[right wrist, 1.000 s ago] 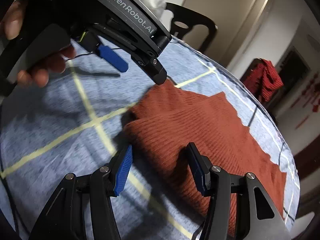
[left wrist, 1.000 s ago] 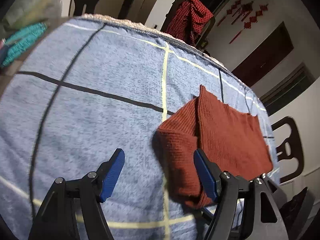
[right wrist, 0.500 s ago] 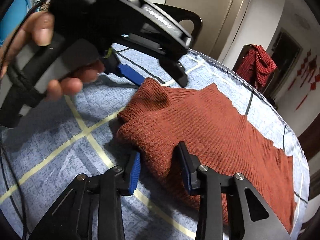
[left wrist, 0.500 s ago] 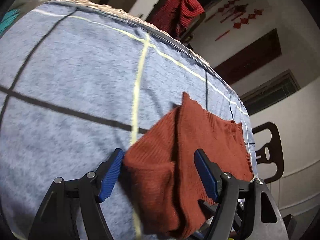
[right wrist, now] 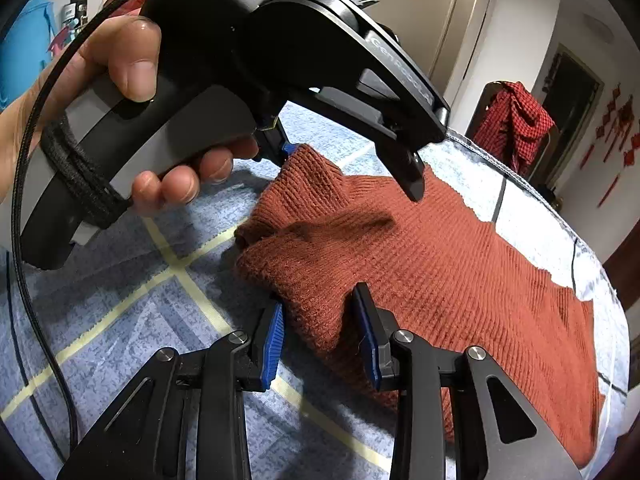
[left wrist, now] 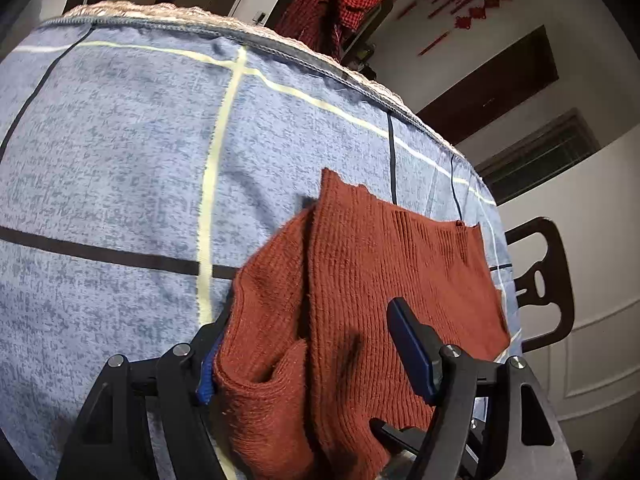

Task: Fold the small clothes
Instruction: 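Close the left gripper on one side edge of the folded sweater while the right gripper grasps beside it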

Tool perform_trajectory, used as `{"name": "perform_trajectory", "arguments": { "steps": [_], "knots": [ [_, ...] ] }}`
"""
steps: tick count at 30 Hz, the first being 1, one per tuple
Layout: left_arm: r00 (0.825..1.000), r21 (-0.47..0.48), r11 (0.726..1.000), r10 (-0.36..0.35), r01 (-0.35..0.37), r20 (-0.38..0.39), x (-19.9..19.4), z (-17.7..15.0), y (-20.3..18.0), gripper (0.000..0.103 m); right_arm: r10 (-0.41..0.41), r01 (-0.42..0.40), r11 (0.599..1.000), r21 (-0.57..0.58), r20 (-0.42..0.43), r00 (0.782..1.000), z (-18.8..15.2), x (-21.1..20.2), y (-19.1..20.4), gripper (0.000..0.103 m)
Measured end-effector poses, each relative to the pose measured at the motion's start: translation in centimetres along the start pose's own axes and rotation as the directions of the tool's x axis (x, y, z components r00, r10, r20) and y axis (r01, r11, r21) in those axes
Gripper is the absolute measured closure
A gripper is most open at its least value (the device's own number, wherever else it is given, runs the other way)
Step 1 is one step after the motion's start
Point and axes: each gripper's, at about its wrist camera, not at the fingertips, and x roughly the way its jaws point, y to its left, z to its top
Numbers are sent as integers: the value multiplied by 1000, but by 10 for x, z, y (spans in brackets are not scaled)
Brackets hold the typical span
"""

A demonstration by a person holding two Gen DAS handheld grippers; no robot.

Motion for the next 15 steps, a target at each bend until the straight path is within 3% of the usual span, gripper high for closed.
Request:
{"name": "perform_trajectory", "arguments": {
  "steps": [1, 5, 11, 15],
  "knots": [
    [1000, 2, 1000, 5, -5, -2, 1, 1, -1, 32, 3, -3, 1000, 5, 2, 1000, 0, -1, -1, 70],
    [998, 16, 998, 67, -67, -18, 7, 4, -7, 56, 8, -9, 1000, 18, 5, 1000, -1, -2, -2, 71],
    [990, 50, 989, 140, -139, -33, 8, 7, -11, 80, 20, -20, 999, 36, 10, 1000, -1, -4, -5, 73],
    [987, 44, 986, 160, -158, -35, 7, 7, -12, 84, 25, -25, 998, 51, 15, 1000, -2, -5, -7, 78]
  ]
}}
